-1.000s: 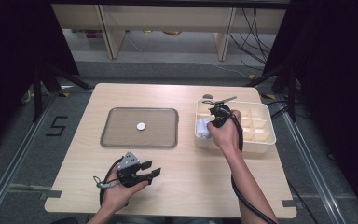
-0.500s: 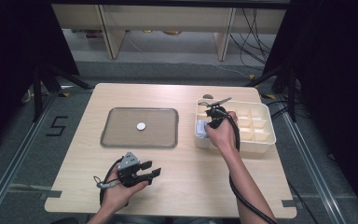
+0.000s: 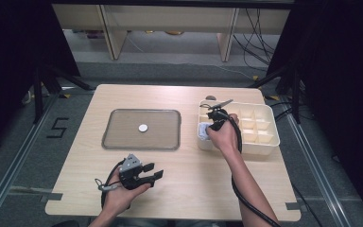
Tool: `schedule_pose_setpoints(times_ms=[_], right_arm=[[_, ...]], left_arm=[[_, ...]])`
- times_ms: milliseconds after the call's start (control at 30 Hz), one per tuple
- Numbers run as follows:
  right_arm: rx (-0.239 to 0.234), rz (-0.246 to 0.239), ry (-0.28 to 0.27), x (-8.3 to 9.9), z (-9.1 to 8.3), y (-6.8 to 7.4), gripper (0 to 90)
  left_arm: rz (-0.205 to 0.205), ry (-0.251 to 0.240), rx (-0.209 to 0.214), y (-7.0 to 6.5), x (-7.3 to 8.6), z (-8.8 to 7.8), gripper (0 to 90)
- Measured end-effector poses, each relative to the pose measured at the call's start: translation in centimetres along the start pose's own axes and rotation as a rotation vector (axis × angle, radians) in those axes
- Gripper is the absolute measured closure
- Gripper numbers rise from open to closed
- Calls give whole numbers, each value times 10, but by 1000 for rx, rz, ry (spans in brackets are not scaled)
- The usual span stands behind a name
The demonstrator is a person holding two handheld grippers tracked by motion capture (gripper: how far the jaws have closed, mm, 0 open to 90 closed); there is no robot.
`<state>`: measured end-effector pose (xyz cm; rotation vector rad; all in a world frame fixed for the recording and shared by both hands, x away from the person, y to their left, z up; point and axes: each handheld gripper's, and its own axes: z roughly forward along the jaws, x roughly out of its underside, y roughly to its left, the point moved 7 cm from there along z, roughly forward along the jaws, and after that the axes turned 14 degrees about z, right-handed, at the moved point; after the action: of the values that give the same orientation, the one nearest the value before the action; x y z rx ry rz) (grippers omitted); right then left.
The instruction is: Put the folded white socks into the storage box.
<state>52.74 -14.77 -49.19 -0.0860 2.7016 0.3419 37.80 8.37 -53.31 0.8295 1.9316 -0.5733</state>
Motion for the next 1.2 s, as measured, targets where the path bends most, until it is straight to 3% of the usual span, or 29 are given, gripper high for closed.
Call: schedule_pose_setpoints(times_ms=[467,633,1200], right_arm=[[6,16,51,3,5,1,899],[-3,2,94,6,11,0,900],[18,-37,126,6,14,1,900]], left_arm=[[0,4,0,-1,0,0,485],[-4,-2,1,0,0,0,485],[-9,1,2,-1,1,1,484]])
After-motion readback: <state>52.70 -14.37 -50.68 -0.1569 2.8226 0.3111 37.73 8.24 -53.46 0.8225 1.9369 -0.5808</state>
